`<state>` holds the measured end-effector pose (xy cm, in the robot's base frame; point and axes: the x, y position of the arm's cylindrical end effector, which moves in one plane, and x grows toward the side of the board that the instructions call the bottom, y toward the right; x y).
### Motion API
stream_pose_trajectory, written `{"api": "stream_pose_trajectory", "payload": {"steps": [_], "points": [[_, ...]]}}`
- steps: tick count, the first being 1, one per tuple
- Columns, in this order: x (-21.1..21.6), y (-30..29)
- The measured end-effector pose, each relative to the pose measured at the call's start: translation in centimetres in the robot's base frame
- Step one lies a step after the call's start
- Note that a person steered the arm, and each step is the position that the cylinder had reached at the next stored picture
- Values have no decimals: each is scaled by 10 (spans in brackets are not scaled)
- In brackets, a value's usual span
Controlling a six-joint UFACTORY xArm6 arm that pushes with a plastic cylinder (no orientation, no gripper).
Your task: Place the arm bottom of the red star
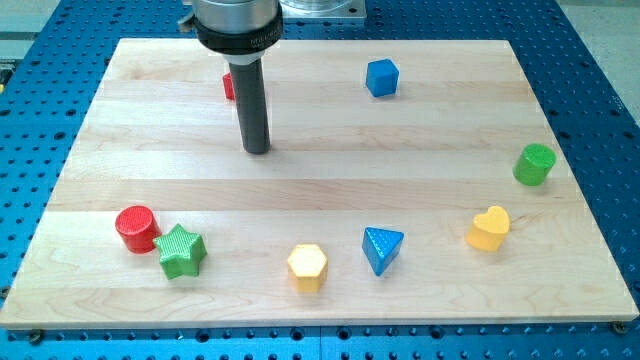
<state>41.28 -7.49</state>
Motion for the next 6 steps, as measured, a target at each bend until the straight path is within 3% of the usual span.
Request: {"api": "stream_pose_trajectory", "payload": {"steps": [1,6], "points": [[9,-3],[-54,-22]]}}
